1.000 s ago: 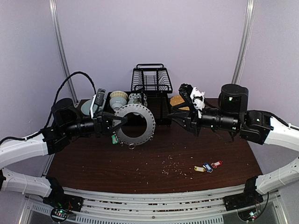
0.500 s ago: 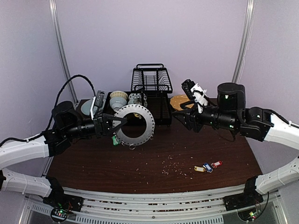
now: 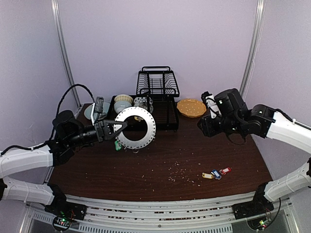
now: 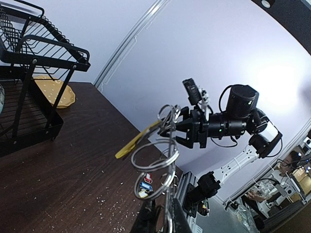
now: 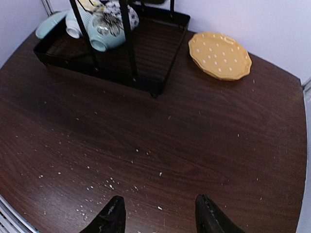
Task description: Put the keys on the keyring
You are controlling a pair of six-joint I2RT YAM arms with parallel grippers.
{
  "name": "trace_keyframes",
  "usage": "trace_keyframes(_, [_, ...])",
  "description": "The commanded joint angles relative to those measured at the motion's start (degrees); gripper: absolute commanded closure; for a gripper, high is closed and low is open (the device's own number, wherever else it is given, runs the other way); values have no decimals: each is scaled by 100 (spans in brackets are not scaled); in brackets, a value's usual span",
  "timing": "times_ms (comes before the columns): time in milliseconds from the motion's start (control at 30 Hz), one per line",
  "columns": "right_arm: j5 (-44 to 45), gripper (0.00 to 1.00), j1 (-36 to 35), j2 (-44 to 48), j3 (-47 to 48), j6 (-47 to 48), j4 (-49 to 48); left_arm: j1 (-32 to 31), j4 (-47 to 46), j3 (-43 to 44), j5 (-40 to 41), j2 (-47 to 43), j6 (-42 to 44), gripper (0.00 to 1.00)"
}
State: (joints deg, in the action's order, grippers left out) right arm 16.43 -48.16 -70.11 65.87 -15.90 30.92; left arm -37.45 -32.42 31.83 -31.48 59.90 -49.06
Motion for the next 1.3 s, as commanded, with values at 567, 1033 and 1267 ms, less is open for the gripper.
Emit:
trace_keyframes(567, [-96, 61, 813, -1637, -1563, -1854, 1583, 28, 796, 352, 114, -93, 1049, 100])
trace_keyframes(1033, [-614, 66, 1555, -889, -2587, -2116, 904, 28, 810, 332, -132, 260, 1164, 100])
trace_keyframes(1267, [-620, 70, 1556, -747, -2491, -2200, 993, 29, 866, 341, -93, 211, 1196, 100])
